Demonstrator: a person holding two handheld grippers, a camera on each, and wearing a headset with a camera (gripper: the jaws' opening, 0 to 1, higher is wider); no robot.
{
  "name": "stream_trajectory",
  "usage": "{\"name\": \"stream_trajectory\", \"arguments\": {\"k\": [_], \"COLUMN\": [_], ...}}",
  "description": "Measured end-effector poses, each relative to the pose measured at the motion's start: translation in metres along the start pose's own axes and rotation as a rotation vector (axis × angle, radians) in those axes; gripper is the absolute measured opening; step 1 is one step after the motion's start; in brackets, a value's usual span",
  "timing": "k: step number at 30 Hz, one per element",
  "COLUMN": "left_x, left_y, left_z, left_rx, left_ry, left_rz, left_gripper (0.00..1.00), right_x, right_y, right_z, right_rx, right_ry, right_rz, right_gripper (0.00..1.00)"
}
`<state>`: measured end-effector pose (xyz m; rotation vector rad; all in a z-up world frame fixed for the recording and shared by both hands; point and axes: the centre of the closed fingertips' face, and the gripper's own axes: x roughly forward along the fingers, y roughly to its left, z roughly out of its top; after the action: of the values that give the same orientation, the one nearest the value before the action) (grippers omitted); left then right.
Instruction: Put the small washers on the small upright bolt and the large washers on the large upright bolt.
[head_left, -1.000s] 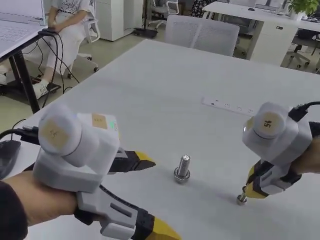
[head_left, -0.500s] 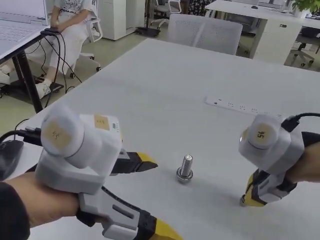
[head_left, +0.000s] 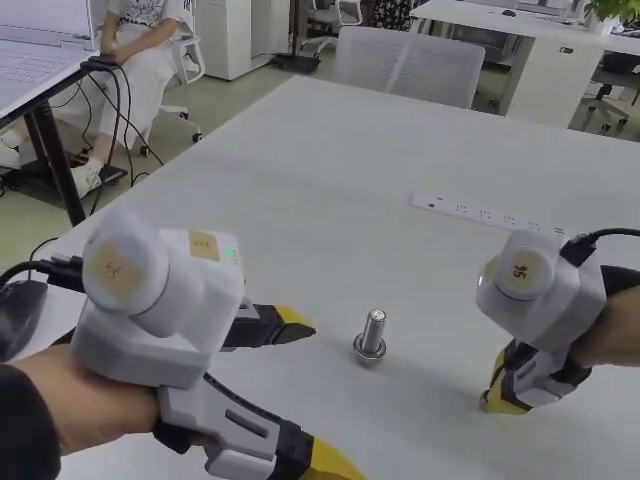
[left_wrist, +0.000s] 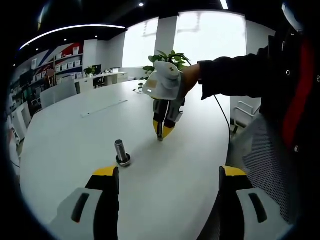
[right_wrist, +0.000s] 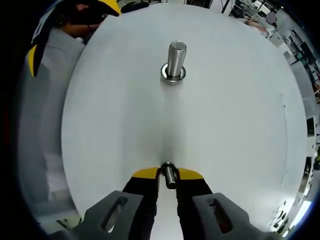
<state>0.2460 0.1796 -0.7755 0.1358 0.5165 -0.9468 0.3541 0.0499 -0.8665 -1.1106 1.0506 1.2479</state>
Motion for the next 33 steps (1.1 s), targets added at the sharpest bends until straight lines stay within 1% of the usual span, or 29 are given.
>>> {"name": "stream_trajectory", "arguments": {"k": [8, 10, 13, 22, 31, 33], "left_x": [0.001, 0.001, 0.001, 0.001, 0.0, 0.0], "left_y": [0.0, 0.0, 0.0, 0.0, -0.002, -0.002], "left_z": [-0.001, -0.001, 0.0, 0.001, 0.003, 0.004], "left_rx": [0.002, 0.002, 0.004, 0.014, 0.022, 0.022], "left_ry": [0.003, 0.003, 0.004, 0.004, 0.003, 0.0], "left_rz": [-0.001, -0.002, -0.003, -0.008, -0.014, -0.016], "left_gripper": [0.82, 0.82, 0.82, 0.82, 0.82, 0.82], "right_x": [-0.002, -0.005, -0.008, -0.02, -0.033, -0.035], "right_y": [0.001, 0.001, 0.002, 0.006, 0.022, 0.023], "right_z": [-0.003, -0.002, 0.0, -0.006, -0.002, -0.003], "right_rx": [0.025, 0.033, 0.053, 0.092, 0.169, 0.177], "right_ry": [-0.018, -0.035, -0.059, -0.109, -0.241, -0.255], "right_rz": [-0.003, -0.01, -0.007, -0.041, -0.063, -0.07], "right_gripper": [0.21, 0.24, 0.29, 0.45, 0.65, 0.7]}}
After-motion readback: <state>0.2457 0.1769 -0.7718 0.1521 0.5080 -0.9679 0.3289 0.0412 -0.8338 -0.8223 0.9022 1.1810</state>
